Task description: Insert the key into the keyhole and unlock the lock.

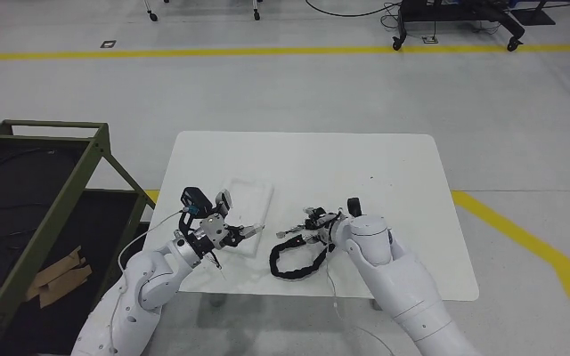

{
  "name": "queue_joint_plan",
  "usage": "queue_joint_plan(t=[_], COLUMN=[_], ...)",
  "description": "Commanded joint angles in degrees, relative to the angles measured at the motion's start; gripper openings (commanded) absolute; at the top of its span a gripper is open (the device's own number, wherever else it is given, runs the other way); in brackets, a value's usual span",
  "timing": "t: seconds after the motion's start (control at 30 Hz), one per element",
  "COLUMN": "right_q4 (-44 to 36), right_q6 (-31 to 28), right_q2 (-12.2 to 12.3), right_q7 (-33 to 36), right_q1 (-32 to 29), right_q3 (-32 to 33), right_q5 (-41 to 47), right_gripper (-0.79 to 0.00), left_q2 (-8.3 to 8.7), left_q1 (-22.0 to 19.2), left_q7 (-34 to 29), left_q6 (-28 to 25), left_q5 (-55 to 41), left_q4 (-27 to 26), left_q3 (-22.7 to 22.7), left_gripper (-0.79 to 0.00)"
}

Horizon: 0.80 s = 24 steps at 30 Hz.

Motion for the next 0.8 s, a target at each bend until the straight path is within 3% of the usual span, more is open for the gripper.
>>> queue_joint_plan(t=[0.0,0.2,0.3,0.77], right_q4=[-4.3,-17.1,-19.0,-19.0], right_q6=[-3.6,-20.7,-25.4,-25.4], right_q2=[0.5,1.8,2.1,2.1], right_q7=[-0.4,0.1,1.9,1.9], right_q1=[-2.6,-14.8,-18.2,-18.1], right_q3=[3.4,14.0,16.9,16.9], right_q5=[0.8,3.5,4.9,4.9], right_gripper=[0.000,0.000,0.000,0.000], left_q2=[0.00,0.00,0.00,0.00], left_q1=[0.0,0.0,0.0,0.0], left_q7=[0.0,0.0,0.0,0.0], left_q6=[0.0,0.0,0.0,0.0], left_q5=[0.0,0.0,0.0,0.0], left_q4=[0.0,0.0,0.0,0.0], left_q3=[0.0,0.0,0.0,0.0], left_gripper=[0.000,0.000,0.000,0.000])
